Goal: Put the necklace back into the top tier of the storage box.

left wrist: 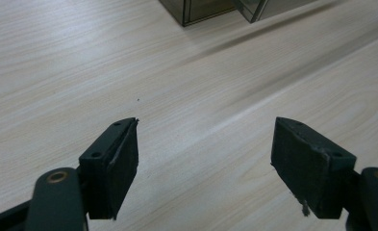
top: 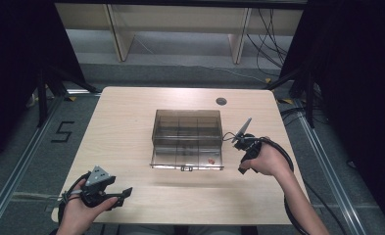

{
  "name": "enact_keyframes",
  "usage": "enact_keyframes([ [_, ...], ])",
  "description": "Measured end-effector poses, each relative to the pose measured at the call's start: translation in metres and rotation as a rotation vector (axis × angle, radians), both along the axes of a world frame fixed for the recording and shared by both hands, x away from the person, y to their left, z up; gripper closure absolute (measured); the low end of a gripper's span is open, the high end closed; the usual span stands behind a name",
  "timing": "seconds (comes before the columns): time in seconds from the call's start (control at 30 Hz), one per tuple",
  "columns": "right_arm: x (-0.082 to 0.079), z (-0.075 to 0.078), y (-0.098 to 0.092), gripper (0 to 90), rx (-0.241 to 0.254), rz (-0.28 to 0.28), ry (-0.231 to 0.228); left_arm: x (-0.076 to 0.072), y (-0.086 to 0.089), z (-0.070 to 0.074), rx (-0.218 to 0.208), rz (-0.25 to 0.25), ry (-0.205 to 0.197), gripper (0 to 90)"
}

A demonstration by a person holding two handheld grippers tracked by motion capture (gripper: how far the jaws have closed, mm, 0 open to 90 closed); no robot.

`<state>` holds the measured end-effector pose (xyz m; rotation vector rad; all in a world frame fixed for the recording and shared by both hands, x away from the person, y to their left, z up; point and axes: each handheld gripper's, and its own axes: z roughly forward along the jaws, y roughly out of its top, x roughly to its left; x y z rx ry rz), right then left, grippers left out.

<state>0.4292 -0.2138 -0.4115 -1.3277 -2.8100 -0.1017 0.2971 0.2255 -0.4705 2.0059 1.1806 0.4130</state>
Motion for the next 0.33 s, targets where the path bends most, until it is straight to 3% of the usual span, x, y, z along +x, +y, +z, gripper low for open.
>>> enact_keyframes([
  [0.1, -0.0009, -0.0027, -0.0040, 65.3, 0.001, 0.005, -0.006, 0.0001, -0.0005, -0.0008, 0.023, -0.033, 0.015, 25.0],
  [0.2, -0.0015, -0.0055, -0.0083, 64.6, 0.000, 0.014, -0.008, -0.0005, -0.0034, -0.0022, 0.017, -0.034, 0.000, 25.0],
  [0.23, -0.0018, -0.0062, -0.0091, 64.2, -0.002, 0.004, -0.005, 0.0002, -0.0026, -0.0022, 0.035, -0.035, 0.004, 25.0],
  [0.27, -0.0021, -0.0068, -0.0091, 63.9, -0.005, -0.016, -0.003, -0.0001, -0.0035, -0.0029, 0.036, -0.024, -0.001, 25.0],
  [0.3, -0.0014, -0.0079, -0.0104, 63.6, -0.009, -0.007, -0.006, -0.0001, -0.0032, -0.0021, 0.022, -0.043, 0.019, 25.0],
  [0.33, -0.0020, -0.0080, -0.0102, 63.4, -0.009, -0.017, -0.004, 0.0002, -0.0040, -0.0033, 0.019, -0.034, 0.005, 25.1],
])
